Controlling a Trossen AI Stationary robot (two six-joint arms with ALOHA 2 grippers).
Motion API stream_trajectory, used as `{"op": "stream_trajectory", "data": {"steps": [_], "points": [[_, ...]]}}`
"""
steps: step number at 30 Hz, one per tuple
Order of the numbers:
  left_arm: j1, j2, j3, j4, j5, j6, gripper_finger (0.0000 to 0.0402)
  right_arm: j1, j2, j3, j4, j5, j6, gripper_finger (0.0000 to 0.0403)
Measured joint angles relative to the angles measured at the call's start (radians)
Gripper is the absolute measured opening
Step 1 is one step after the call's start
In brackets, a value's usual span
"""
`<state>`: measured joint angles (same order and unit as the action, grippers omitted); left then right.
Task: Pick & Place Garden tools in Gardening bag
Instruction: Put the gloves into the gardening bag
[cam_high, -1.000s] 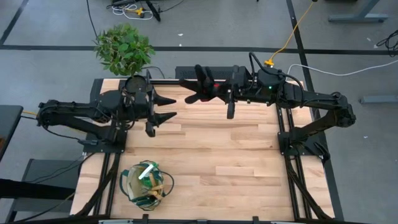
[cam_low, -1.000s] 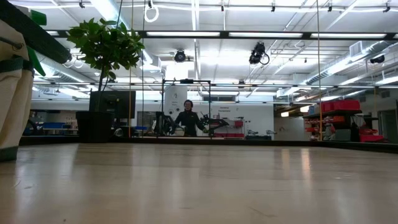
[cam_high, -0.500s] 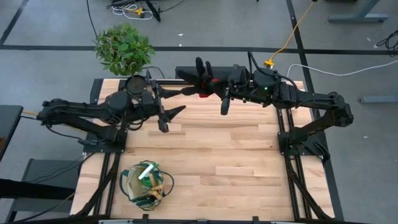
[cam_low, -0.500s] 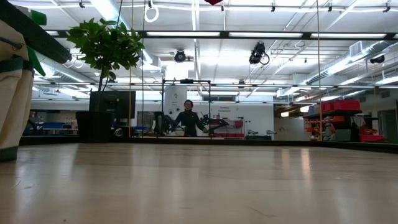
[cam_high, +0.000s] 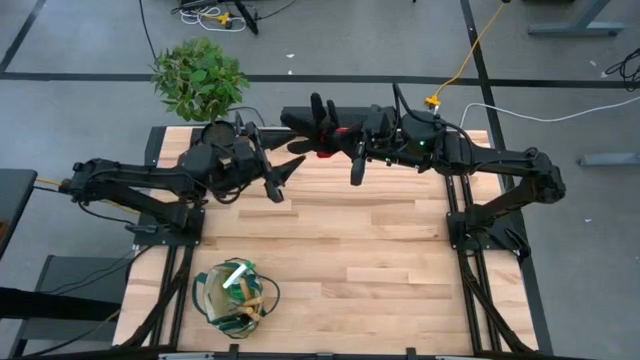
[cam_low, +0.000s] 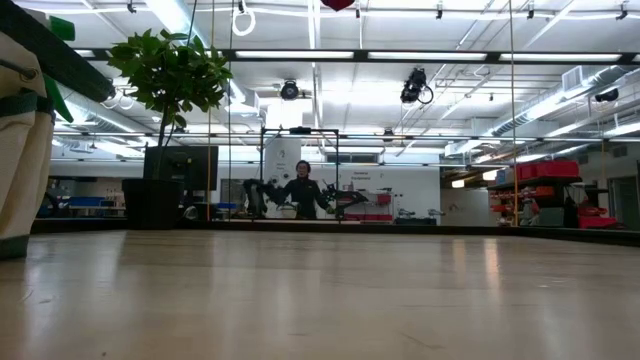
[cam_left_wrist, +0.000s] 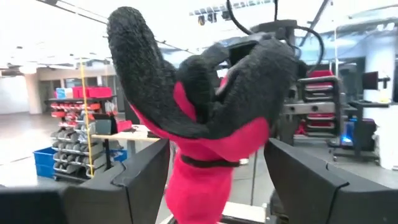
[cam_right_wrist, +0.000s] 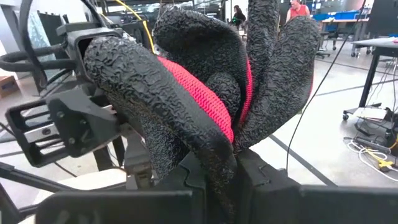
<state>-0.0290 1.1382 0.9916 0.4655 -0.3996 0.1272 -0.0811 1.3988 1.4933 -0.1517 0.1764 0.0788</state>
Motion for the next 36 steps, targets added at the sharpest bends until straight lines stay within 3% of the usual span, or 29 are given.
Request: {"op": "stream_trajectory", "data": {"steps": [11,36], "points": [[0.043,0.071,0.0,0.138,0.042,-0.003,0.0271,0.0,0.013,0.0,-0.002,0.0,-0.008,0.0035],[0.078,0.074,0.0,0.175,0.064,-0.011,0.0271,0.0,0.029,0.0,-0.028,-0.09,-0.031,0.0035]]}}
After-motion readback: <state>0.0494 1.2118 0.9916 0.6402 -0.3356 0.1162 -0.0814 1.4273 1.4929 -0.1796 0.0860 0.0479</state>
